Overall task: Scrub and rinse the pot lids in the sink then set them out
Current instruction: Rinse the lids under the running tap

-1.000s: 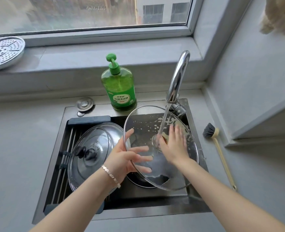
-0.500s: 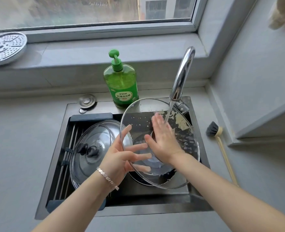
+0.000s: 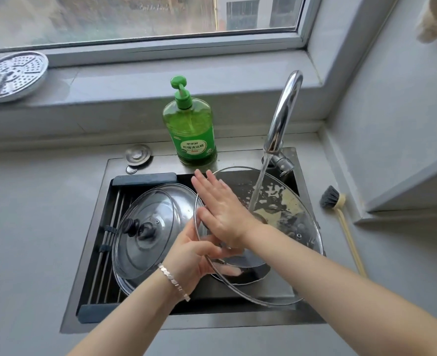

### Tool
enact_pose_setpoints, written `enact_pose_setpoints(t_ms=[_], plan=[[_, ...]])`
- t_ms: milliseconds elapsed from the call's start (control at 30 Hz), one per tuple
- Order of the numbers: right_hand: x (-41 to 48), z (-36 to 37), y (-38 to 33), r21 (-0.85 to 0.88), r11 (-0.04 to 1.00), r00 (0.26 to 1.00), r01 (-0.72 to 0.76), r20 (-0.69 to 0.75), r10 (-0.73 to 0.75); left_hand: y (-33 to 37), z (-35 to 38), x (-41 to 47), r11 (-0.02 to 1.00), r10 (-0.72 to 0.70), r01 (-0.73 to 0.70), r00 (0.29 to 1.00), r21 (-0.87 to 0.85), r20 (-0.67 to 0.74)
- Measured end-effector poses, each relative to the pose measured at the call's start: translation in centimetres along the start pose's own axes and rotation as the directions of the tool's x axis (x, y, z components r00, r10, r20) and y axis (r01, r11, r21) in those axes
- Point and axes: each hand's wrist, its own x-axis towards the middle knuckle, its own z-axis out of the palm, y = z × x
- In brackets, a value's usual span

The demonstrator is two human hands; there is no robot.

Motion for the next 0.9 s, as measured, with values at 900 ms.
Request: enact_pose_setpoints(t_ms=[900], plan=[[-9.2, -1.8, 2.8, -0.082, 0.996, 0.998, 0.023, 0.055, -0.018, 1.5, 0.7, 2.6, 0.998, 0.009, -0.028, 0.943, -0.053, -0.332]])
